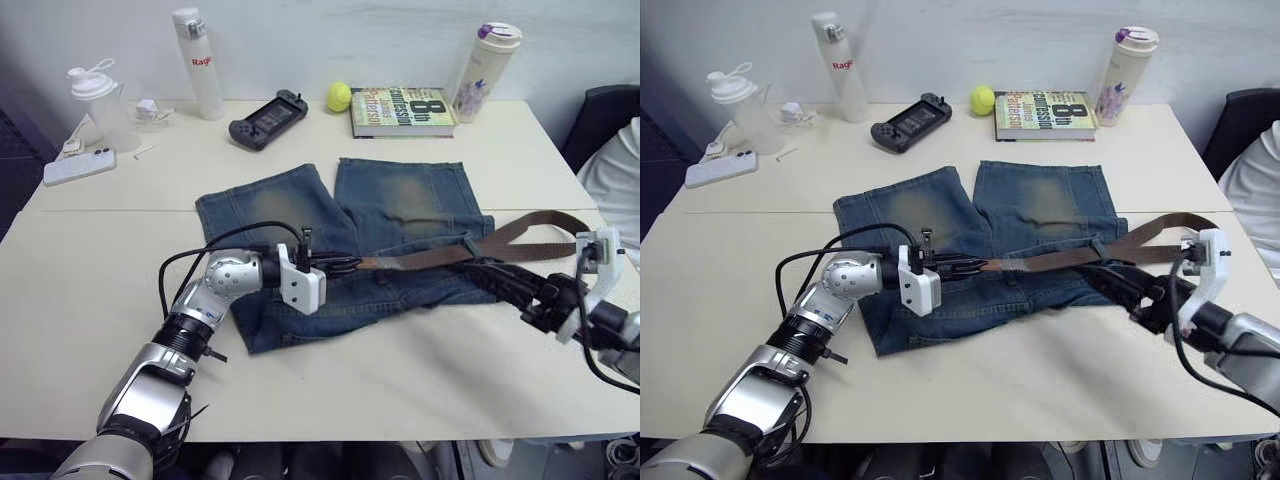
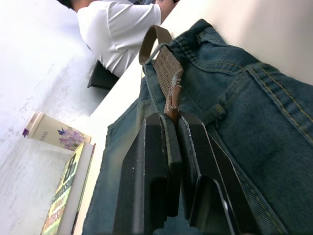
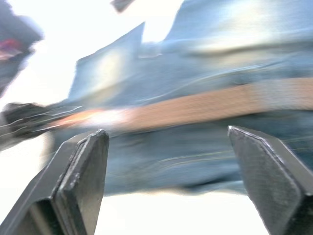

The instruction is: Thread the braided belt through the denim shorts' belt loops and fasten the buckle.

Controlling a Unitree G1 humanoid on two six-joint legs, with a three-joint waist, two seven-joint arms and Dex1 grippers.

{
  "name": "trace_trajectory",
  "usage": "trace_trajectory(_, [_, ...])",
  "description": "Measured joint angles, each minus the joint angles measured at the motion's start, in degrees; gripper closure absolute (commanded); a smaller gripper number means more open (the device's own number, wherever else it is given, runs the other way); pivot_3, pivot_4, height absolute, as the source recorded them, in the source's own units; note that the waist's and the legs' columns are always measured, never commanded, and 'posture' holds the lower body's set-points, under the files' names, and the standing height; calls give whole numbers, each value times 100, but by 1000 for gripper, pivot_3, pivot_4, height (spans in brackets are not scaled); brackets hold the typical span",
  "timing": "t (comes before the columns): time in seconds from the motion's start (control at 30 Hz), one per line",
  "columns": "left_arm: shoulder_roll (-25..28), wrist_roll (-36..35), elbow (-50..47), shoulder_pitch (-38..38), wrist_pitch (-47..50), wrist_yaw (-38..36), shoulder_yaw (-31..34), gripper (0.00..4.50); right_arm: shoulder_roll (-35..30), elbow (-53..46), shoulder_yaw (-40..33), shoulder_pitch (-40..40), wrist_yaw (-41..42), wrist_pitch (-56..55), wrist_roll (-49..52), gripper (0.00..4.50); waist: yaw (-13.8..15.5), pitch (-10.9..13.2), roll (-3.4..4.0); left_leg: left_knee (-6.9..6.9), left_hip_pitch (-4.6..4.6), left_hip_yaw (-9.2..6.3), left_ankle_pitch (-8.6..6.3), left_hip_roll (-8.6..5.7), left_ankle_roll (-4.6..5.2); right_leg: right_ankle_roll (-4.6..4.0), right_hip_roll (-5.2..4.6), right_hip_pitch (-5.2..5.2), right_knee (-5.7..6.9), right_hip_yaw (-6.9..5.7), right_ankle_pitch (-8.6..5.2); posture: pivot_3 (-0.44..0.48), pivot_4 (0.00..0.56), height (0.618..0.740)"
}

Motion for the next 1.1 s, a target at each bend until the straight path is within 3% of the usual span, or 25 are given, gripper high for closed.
trace_trajectory(0.1, [4, 5, -89, 1, -3, 54, 0, 4500, -64, -144, 705, 279, -714, -554, 1052, 258, -45, 0, -3, 5, 1, 3, 0, 0, 1, 9, 1, 0, -1, 5, 5, 0, 150, 740])
trace_trajectory(0.2, [-4, 7, -128, 0, -6, 104, 1, 4500, 339, -139, 1700, 212, -1715, -1317, 1505, 258, -99, 0, -4, 4, -4, 0, 0, -1, 0, 11, 0, -4, -2, 4, 6, 0, 150, 740])
trace_trajectory(0.33, [-33, 37, -139, -5, -25, 193, 3, 4500, 1924, 135, 2336, -283, -2954, -2356, 1578, 258, -139, -1, -5, 0, -11, -6, 2, -3, -4, 11, -1, -10, -2, 2, 5, 0, 150, 740])
trace_trajectory(0.47, [18, 250, -135, -82, -255, 332, 4, 4500, 3280, 560, 2286, -701, -3889, -3050, 1583, 258, -140, -1, -5, 1, -18, -8, 3, 0, -5, 11, -3, -15, 15, -2, 6, 0, 150, 740])
trace_trajectory(0.7, [40, 446, -125, -103, -457, 500, 2, 4500, 3367, 788, 2068, -958, -4297, -3137, 1589, 258, -140, -1, -2, -1, -17, -9, 4, 0, -6, 10, -9, -15, 18, -5, 5, 0, 150, 740])
trace_trajectory(0.8, [41, 499, -113, -103, -461, 549, 2, 4500, 3322, 833, 2071, -934, -4349, -3102, 1589, 1082, -141, -2, -2, -3, -17, -8, 5, 0, -7, 10, -8, -16, 19, -4, 5, 0, 150, 740])
trace_trajectory(1.03, [48, 523, -97, -102, -486, 532, -32, 4500, 3286, 829, 2069, -944, -4356, -3048, 1618, 4426, -140, -2, -1, -2, -17, -8, 5, 0, -7, 10, -8, -16, 19, -4, 5, 0, 150, 740])
trace_trajectory(1.1, [65, 451, -98, -99, -466, 458, -59, 3674, 3281, 828, 2066, -952, -4354, -3051, 1620, 4500, -141, -2, -1, -2, -17, -8, 5, 0, -7, 10, -8, -16, 19, -4, 5, 0, 150, 740])
